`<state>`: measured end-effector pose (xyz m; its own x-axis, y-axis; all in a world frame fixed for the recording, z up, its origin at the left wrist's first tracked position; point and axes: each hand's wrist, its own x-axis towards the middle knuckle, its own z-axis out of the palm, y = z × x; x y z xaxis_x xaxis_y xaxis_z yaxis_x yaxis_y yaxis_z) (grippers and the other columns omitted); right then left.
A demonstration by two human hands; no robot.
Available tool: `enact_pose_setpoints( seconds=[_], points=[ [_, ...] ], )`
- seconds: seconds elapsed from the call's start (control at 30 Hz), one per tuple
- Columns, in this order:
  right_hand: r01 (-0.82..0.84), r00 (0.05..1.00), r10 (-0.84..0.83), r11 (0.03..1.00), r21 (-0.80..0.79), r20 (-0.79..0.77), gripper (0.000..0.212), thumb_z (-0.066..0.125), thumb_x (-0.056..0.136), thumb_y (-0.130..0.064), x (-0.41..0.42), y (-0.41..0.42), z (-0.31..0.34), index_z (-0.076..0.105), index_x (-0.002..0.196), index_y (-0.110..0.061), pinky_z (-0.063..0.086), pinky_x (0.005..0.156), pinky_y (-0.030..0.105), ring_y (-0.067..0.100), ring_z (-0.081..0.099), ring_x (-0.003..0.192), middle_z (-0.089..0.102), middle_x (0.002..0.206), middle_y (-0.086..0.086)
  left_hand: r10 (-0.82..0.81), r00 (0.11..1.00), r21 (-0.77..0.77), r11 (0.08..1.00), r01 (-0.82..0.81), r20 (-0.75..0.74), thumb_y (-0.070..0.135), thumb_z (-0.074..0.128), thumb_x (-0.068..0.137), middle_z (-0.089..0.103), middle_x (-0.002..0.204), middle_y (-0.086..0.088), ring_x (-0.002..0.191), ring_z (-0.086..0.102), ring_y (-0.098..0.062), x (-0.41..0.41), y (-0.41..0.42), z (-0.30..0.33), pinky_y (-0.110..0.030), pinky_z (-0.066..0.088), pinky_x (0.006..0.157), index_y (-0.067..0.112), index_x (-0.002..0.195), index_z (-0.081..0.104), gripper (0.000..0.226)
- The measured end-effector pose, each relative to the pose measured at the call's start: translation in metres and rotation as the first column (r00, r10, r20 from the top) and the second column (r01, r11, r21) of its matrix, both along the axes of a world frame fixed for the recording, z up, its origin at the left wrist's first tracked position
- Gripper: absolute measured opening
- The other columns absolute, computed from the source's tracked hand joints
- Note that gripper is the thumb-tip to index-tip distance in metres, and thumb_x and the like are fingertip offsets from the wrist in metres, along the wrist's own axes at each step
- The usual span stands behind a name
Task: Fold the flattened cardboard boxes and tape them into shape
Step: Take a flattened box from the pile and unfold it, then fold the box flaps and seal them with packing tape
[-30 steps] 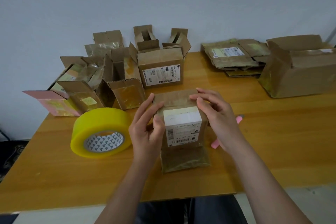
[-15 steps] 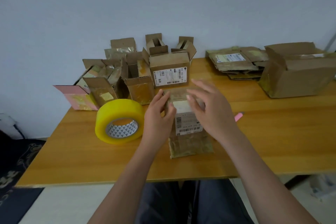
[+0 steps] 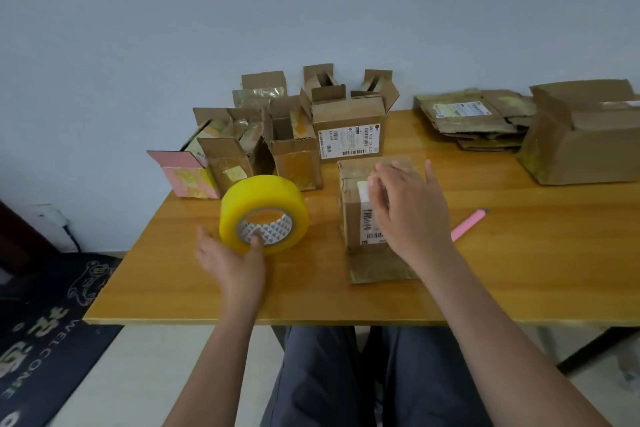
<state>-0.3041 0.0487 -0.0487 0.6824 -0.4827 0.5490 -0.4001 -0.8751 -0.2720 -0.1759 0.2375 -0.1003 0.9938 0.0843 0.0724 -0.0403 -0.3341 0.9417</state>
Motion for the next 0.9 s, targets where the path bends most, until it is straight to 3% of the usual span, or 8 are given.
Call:
enact_pose_setpoints(
  seconds=[0.07, 0.13, 0.2, 0.43, 0.63, 0.77, 0.83, 0.9],
  points=[
    [0.007, 0.999, -0.007, 1.0, -0.006, 0.046, 0.041, 0.031, 0.103, -0.033, 0.002, 0.0, -0.002, 0.066, 0.108, -0.013, 0.026, 0.116, 0.052, 0.022, 0.064, 0.111, 0.072, 0.107, 0.004, -0.054, 0.997, -0.055, 0.997, 0.051, -0.05, 0.02, 0.073, 0.087, 0.058, 0.125, -0.01, 0.116, 0.055, -0.028, 0.006, 0.004, -0.007, -0.04, 0.046, 0.095, 0.009, 0.131, 0.05, 0.051],
    [0.003, 0.996, -0.002, 1.0, -0.01, 0.086, 0.044, 0.03, 0.102, -0.034, 0.003, -0.001, -0.005, 0.067, 0.11, -0.011, 0.028, 0.115, 0.051, 0.022, 0.065, 0.11, 0.072, 0.108, 0.005, -0.048, 0.999, -0.11, 0.993, 0.046, -0.017, 0.019, 0.069, 0.09, 0.064, 0.108, -0.004, 0.101, 0.06, -0.024, 0.002, 0.0, -0.006, -0.035, 0.046, 0.084, 0.011, 0.118, 0.059, 0.031],
    [-0.006, 0.994, 0.007, 1.0, -0.01, 0.105, 0.046, 0.029, 0.101, -0.034, 0.004, -0.002, -0.008, 0.067, 0.111, -0.011, 0.029, 0.115, 0.05, 0.022, 0.065, 0.111, 0.072, 0.109, 0.005, -0.018, 1.0, -0.179, 0.984, 0.022, 0.024, 0.022, 0.064, 0.094, 0.063, 0.102, -0.001, 0.096, 0.059, -0.021, -0.003, -0.007, 0.0, -0.033, 0.046, 0.083, 0.014, 0.115, 0.06, 0.023],
    [-0.013, 0.991, 0.013, 1.0, -0.005, 0.136, 0.041, 0.035, 0.101, -0.032, 0.006, -0.008, -0.011, 0.069, 0.11, -0.012, 0.029, 0.115, 0.046, 0.02, 0.063, 0.114, 0.073, 0.11, 0.003, 0.06, 0.994, -0.225, 0.974, -0.037, 0.096, 0.026, 0.06, 0.096, 0.066, 0.09, -0.006, 0.084, 0.063, -0.023, 0.005, -0.006, 0.003, -0.041, 0.053, 0.078, 0.007, 0.103, 0.065, 0.021],
    [-0.005, 0.983, 0.006, 1.0, -0.005, 0.184, 0.04, 0.035, 0.1, -0.032, 0.012, -0.007, -0.011, 0.07, 0.106, -0.013, 0.029, 0.115, 0.047, 0.019, 0.067, 0.104, 0.074, 0.103, 0.002, 0.046, 0.99, -0.29, 0.957, -0.006, 0.133, 0.031, 0.062, 0.095, 0.07, 0.083, -0.002, 0.08, 0.069, -0.024, 0.006, 0.002, 0.018, -0.053, 0.059, 0.072, 0.024, 0.089, 0.065, 0.009],
    [-0.018, 0.987, 0.017, 1.0, 0.008, 0.157, 0.037, 0.038, 0.1, -0.031, 0.013, -0.009, -0.011, 0.07, 0.106, -0.014, 0.028, 0.116, 0.045, 0.018, 0.066, 0.105, 0.073, 0.107, 0.002, -0.048, 0.986, -0.357, 0.928, 0.103, 0.158, 0.032, 0.061, 0.095, 0.07, 0.079, 0.001, 0.075, 0.07, -0.021, -0.003, -0.024, 0.052, -0.044, 0.06, 0.058, 0.029, 0.084, 0.062, 0.012],
    [-0.027, 0.988, 0.023, 0.999, 0.026, 0.151, 0.035, 0.039, 0.1, -0.03, 0.012, -0.009, -0.008, 0.069, 0.108, -0.014, 0.028, 0.117, 0.046, 0.018, 0.065, 0.109, 0.072, 0.111, 0.002, -0.059, 0.989, -0.481, 0.869, 0.118, 0.136, 0.032, 0.06, 0.097, 0.069, 0.076, 0.006, 0.073, 0.07, -0.016, -0.005, -0.037, 0.082, -0.032, 0.057, 0.051, 0.028, 0.085, 0.061, 0.012],
    [-0.04, 0.991, 0.032, 0.997, 0.063, 0.127, 0.034, 0.039, 0.1, -0.032, 0.009, -0.009, -0.005, 0.068, 0.108, -0.016, 0.026, 0.117, 0.047, 0.016, 0.064, 0.108, 0.071, 0.11, 0.0, -0.075, 0.989, -0.571, 0.81, 0.134, 0.127, 0.032, 0.058, 0.098, 0.07, 0.085, 0.004, 0.077, 0.071, -0.014, 0.0, -0.046, 0.113, -0.03, 0.057, 0.053, 0.026, 0.092, 0.06, 0.008]
  ],
)
